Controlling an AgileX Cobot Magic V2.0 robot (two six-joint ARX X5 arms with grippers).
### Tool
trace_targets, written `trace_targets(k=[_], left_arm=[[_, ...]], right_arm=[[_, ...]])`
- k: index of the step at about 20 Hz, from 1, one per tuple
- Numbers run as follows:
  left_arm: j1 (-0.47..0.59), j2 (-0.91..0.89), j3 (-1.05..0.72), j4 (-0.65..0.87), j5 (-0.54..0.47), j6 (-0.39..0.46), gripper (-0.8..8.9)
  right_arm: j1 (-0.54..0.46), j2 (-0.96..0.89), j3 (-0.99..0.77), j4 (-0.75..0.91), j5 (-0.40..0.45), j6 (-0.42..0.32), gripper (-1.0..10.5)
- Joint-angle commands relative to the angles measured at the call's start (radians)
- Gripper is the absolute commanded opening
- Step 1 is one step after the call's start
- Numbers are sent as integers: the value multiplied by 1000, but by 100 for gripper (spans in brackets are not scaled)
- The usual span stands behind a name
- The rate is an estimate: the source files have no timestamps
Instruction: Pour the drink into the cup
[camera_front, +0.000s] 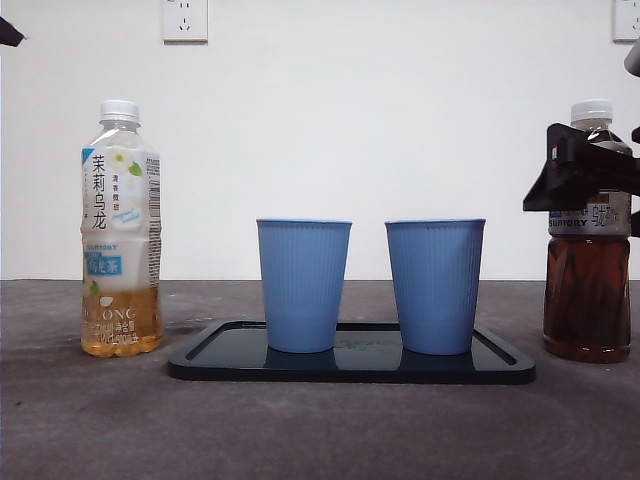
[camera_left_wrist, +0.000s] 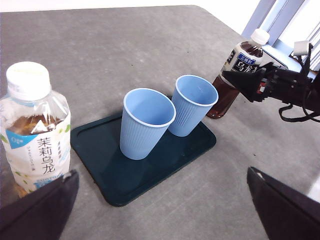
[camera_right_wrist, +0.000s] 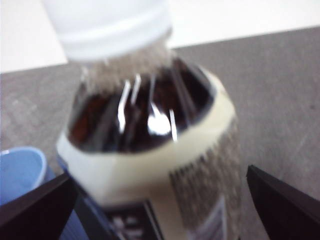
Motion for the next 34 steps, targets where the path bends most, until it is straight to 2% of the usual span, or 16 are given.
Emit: trace_targets(k=[1,7,13,16,18,22,28,31,34], left_arm=[[-6,4,14,12,3,-2,528],[-9,4,14,11,3,-2,528],[-9,4,14,11,3,-1,528],[-10,4,14,9,2,0,528],[-10,4,14,8,2,2,528],[-10,4,14,8,2,6,528],[-10,9,14,7,2,10,528],[-10,15,14,8,2,10,528],[-10,24,14,8,2,10,528]], right_arm=[[1,35,-1,49,1,-8,442],[2,42,-1,50,-4,-7,257],[2,3,2,39,-30,-13,232],[2,-58,21,-34,-29,-19,220],[2,-110,53,-146,-29,-30,220],[7,-214,171,-477,-26,-72,220],[47,-261,421,-1012,8,-214,220],[84,-253,522,-1209,41,-290,220],[134,-233,602,-1365,112,-350,220]])
